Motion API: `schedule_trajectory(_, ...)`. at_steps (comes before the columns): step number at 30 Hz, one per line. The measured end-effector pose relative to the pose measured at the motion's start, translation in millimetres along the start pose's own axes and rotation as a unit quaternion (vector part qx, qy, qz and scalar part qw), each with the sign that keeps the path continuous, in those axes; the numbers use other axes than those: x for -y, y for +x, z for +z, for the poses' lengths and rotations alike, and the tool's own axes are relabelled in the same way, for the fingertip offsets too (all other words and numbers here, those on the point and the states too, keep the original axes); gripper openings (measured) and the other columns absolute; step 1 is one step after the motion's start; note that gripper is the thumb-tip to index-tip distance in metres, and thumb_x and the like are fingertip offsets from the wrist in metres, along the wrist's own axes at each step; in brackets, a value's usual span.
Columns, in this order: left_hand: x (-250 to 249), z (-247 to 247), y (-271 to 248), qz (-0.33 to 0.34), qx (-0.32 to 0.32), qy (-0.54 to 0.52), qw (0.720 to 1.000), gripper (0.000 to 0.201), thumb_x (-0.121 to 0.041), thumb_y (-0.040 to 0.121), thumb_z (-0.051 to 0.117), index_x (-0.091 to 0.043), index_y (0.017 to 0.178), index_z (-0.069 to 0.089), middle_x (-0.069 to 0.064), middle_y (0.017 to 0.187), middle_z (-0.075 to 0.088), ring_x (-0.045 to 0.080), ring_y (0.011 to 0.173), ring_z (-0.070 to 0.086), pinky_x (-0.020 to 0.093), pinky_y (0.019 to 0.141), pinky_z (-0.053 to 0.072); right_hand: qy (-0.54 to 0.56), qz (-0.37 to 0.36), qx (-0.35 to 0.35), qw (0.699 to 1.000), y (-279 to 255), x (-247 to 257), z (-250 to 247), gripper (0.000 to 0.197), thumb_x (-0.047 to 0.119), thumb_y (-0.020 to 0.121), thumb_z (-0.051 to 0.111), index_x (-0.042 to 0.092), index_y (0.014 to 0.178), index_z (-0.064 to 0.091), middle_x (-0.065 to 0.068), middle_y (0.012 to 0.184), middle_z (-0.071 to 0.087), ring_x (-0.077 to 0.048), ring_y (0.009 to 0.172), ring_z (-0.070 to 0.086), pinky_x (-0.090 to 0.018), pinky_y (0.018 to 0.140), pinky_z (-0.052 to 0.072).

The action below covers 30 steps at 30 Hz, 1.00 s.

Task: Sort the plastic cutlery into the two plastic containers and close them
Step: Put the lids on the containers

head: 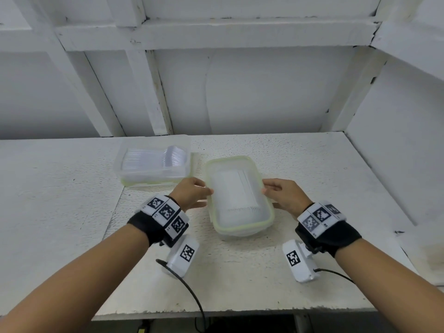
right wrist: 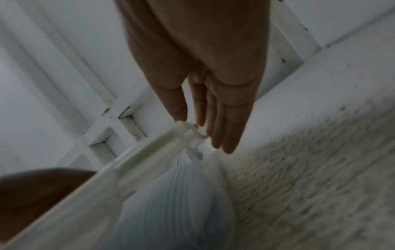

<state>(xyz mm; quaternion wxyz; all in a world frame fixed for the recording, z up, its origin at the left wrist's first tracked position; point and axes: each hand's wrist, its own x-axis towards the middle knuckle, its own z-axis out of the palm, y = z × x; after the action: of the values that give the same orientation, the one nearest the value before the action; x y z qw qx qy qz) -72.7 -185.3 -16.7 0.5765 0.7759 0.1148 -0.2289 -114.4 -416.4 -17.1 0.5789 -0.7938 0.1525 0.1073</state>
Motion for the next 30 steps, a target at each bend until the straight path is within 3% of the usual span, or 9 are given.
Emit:
schedule_trajectory(3,-20,-7,9,-0.018,0.021,0.077,0.997,0.051,-0.012,0.090,0.060,-0.007,0.134,0.036,0.018,0.123,0.055,0.027,0.099,0.059,0.036,0.085,0.051,-0.125,0.030,0.006,0.992,-19,-4,2,0.041,0.031,0.093,0.053,0.010,0.128,0.047,-0.011,0.116,0.058,-0.024,0.094,0.062,-0.031,0.070,0.055)
schedule_trajectory(6,-39,-5,21,0.004,0.002,0.097,0.995,0.052,-0.015,0.095,0.052,-0.006,0.142,0.031,0.017,0.130,0.050,0.030,0.107,0.057,0.036,0.086,0.051,-0.152,0.077,0.053,0.984,-37,-10,7,0.037,0.043,0.092,0.049,0.016,0.116,0.041,-0.008,0.089,0.063,-0.017,0.066,0.062,-0.026,0.056,0.051)
schedule_trajectory(9,-52,0,31,-0.001,-0.022,0.077,0.997,0.016,-0.011,0.096,0.047,-0.004,0.106,0.057,0.015,0.107,0.059,0.022,0.079,0.061,0.033,0.070,0.056,-0.069,0.076,0.030,0.994,-42,-14,9,0.036,0.036,0.090,0.058,0.008,0.109,0.048,-0.011,0.075,0.065,-0.019,0.060,0.065,-0.032,0.062,0.055)
schedule_trajectory(12,-53,0,39,-0.022,-0.039,0.077,0.996,0.015,-0.006,0.093,0.053,-0.003,0.078,0.055,0.014,0.072,0.062,0.023,0.064,0.059,0.041,0.072,0.057,-0.037,0.063,-0.024,0.997,-39,-14,7,0.025,0.026,0.091,0.059,0.002,0.097,0.056,-0.011,0.070,0.065,-0.021,0.060,0.067,-0.035,0.065,0.058)
schedule_trajectory(16,-51,4,44,-0.043,-0.031,0.059,0.997,0.019,-0.005,0.087,0.061,0.002,0.070,0.055,0.007,0.041,0.060,0.026,0.061,0.062,0.041,0.083,0.055,-0.078,0.045,-0.144,0.985,-18,-13,-15,0.025,0.013,0.094,0.052,-0.006,0.107,0.061,-0.017,0.092,0.064,-0.031,0.078,0.066,-0.042,0.077,0.057)
schedule_trajectory(18,-53,11,41,-0.045,0.000,0.043,0.998,0.014,-0.004,0.086,0.062,0.001,0.075,0.055,0.004,0.044,0.063,0.022,0.060,0.065,0.034,0.077,0.058,-0.129,0.039,-0.187,0.973,0,-8,-33,0.033,0.011,0.094,0.048,-0.009,0.120,0.054,-0.024,0.118,0.060,-0.037,0.104,0.059,-0.047,0.093,0.049)
schedule_trajectory(21,-54,25,28,-0.078,0.067,-0.010,0.995,0.015,-0.005,0.087,0.062,0.009,0.087,0.056,0.015,0.064,0.069,0.019,0.056,0.068,0.027,0.063,0.058,-0.212,0.048,-0.183,0.959,26,8,-56,0.043,0.012,0.097,0.041,0.000,0.138,0.040,-0.015,0.145,0.040,-0.032,0.131,0.039,-0.034,0.107,0.032)
schedule_trajectory(25,-44,47,19,-0.088,0.105,-0.016,0.990,0.027,-0.006,0.089,0.060,0.012,0.107,0.052,0.018,0.076,0.064,0.021,0.053,0.067,0.025,0.052,0.057,-0.261,0.046,-0.167,0.950,51,15,-69,0.045,0.009,0.097,0.038,0.004,0.142,0.036,-0.013,0.149,0.034,-0.030,0.136,0.033,-0.032,0.110,0.026)
schedule_trajectory(30,-42,42,17,-0.052,0.095,0.098,0.989,0.023,-0.020,0.093,0.055,0.002,0.095,0.057,0.010,0.077,0.064,0.019,0.064,0.064,0.029,0.060,0.055,-0.348,0.075,-0.134,0.925,63,30,-64,0.043,0.011,0.096,0.041,-0.003,0.136,0.038,-0.020,0.143,0.040,-0.035,0.130,0.040,-0.034,0.104,0.034)
